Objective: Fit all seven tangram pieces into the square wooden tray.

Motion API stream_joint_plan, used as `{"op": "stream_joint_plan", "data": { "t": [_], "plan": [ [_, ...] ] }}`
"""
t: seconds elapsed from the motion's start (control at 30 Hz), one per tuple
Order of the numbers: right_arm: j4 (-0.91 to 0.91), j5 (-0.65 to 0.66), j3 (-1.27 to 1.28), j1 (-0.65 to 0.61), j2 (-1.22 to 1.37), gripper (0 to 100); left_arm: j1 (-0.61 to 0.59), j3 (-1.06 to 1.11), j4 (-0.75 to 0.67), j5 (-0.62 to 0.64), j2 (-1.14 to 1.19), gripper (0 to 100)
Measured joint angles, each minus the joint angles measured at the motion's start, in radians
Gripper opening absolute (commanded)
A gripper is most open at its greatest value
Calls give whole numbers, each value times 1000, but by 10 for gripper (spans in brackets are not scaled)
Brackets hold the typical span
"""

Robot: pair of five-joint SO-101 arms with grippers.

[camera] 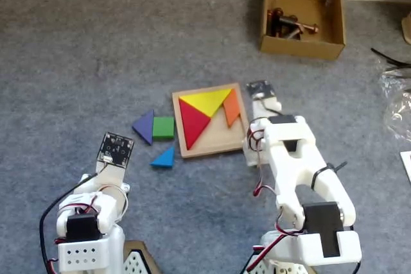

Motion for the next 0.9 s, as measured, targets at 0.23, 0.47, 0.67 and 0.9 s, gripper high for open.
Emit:
{"op": "stream_joint_plan", "data": {
  "t": [0.23,0.47,0.67,0.9],
  "plan": [
    [106,101,-32,-2,-14,130,0,0,0,0,0,14],
    [190,239,-64,-5,-178,130,0,0,0,0,0,14],
    [195,365,-66,-9,-242,130,0,0,0,0,0,14],
    [184,399,-66,-9,-242,133,0,0,0,0,0,14]
  ]
}}
